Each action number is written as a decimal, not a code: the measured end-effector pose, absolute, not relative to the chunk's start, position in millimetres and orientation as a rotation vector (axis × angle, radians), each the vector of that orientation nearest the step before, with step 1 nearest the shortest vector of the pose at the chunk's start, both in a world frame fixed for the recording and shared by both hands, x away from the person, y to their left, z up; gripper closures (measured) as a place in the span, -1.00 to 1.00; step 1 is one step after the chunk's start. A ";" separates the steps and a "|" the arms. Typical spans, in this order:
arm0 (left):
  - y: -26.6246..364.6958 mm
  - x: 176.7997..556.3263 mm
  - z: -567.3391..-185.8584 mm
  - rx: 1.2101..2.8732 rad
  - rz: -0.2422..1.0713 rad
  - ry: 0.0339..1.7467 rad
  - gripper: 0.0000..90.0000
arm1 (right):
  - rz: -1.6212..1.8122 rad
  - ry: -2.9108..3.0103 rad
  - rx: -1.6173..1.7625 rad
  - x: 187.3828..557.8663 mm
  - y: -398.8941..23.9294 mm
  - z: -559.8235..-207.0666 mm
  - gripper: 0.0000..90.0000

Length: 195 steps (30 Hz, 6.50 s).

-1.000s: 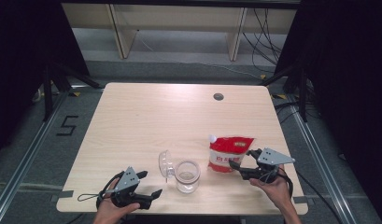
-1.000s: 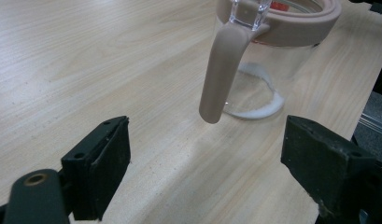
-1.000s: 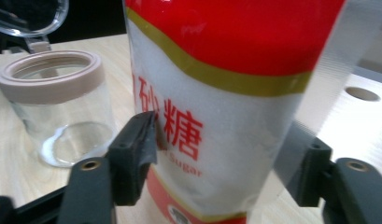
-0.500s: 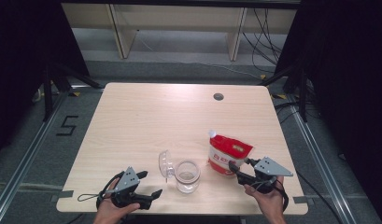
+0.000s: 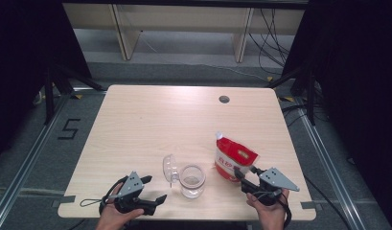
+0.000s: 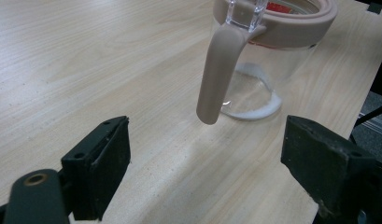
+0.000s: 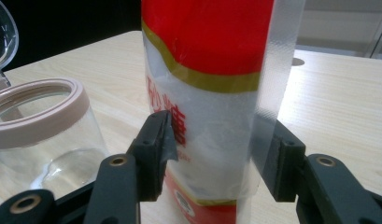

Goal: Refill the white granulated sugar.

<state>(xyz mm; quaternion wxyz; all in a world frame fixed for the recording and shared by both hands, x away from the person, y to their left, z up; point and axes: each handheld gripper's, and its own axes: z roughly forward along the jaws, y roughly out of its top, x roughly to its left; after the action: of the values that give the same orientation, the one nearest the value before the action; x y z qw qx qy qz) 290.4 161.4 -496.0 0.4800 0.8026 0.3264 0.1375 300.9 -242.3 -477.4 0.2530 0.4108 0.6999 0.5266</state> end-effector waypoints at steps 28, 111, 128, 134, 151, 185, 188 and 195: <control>160.9 290.2 -496.5 1.948 0.323 0.815 -0.66 | 1.557 2.031 0.782 339.0 -250.5 -490.6 -0.46; 160.7 288.9 -496.9 1.974 0.324 0.794 -0.66 | 1.621 2.065 0.716 357.6 -239.4 -507.8 0.02; 163.6 290.1 -496.0 1.958 0.320 0.811 -0.66 | 1.478 2.012 0.578 338.5 -248.2 -483.2 0.04; 164.5 290.1 -495.8 1.960 0.324 0.809 -0.66 | 1.404 2.052 0.532 323.3 -245.8 -467.5 0.04; 163.5 290.8 -497.3 1.969 0.314 0.807 -0.66 | 1.088 2.072 0.255 303.7 -239.4 -439.2 0.05; 162.3 290.5 -497.7 1.965 0.323 0.795 -0.66 | 0.340 2.040 -0.257 282.4 -197.0 -435.4 0.07; 162.0 291.2 -498.4 1.969 0.320 0.794 -0.66 | 0.272 2.015 -0.336 283.4 -195.4 -432.3 0.07; 162.1 290.9 -498.1 1.968 0.319 0.794 -0.66 | 0.194 2.002 -0.370 279.9 -190.2 -435.5 0.07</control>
<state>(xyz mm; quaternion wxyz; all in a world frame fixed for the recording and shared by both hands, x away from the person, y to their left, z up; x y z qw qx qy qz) 290.9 162.1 -498.1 0.4776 0.8057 0.3251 0.1306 279.9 -190.2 -435.5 0.5210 -0.1543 0.8356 0.0810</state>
